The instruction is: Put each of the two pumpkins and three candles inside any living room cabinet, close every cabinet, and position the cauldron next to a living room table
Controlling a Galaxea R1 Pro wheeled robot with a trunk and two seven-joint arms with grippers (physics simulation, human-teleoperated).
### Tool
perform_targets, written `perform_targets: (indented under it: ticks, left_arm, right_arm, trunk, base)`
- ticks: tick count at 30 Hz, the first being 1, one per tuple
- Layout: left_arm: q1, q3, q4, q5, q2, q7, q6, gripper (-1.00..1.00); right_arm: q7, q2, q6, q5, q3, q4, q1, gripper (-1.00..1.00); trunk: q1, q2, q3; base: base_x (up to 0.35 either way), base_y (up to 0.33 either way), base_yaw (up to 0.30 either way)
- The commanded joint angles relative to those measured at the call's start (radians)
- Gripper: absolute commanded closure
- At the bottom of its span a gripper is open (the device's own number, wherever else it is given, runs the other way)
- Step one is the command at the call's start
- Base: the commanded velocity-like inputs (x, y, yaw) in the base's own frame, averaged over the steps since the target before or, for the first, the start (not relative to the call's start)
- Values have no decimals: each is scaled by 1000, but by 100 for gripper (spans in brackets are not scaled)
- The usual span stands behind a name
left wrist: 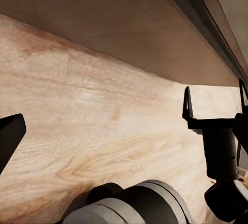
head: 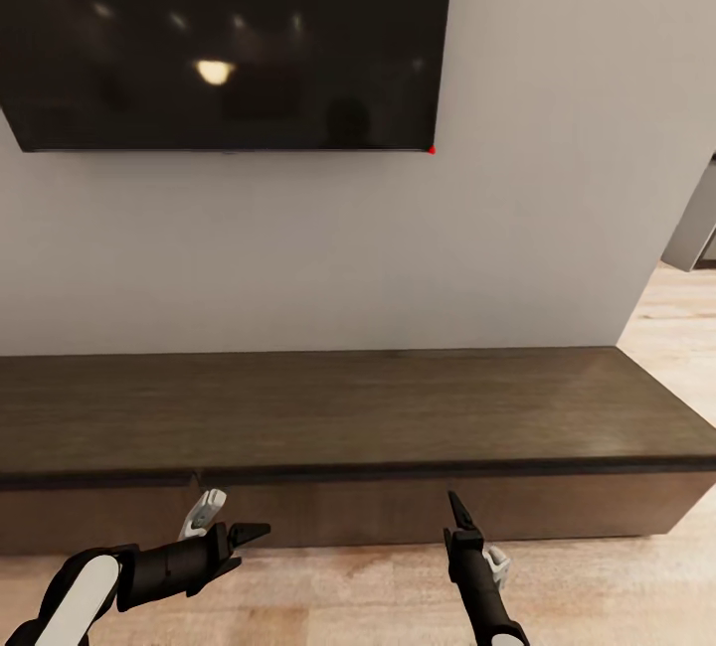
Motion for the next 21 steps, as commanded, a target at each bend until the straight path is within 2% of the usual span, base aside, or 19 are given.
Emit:
perform_targets:
  ticks: [1, 6, 13, 21]
  left_arm:
    - [0, 0, 0, 0, 0, 0, 0, -100]
    - [0, 0, 0, 0, -1, 0, 0, -100]
    - [0, -1, 0, 0, -1, 0, 0, -100]
    - [0, -1, 0, 0, -2, 0, 0, -100]
  right_arm:
    - [0, 0, 0, 0, 0, 0, 0, -100]
    - [0, 0, 0, 0, 0, 0, 0, -100]
    - [0, 0, 0, 0, 0, 0, 0, -100]
    - [0, 1, -1, 0, 0, 0, 0, -100]
  trunk:
    - [0, 0, 0]
    - [0, 0, 0]
    - [0, 0, 0]
    - [0, 0, 0]
  base:
    - [0, 0, 0]
    - [2, 0, 0]
    - [166, 0, 0]
    - [54, 0, 0]
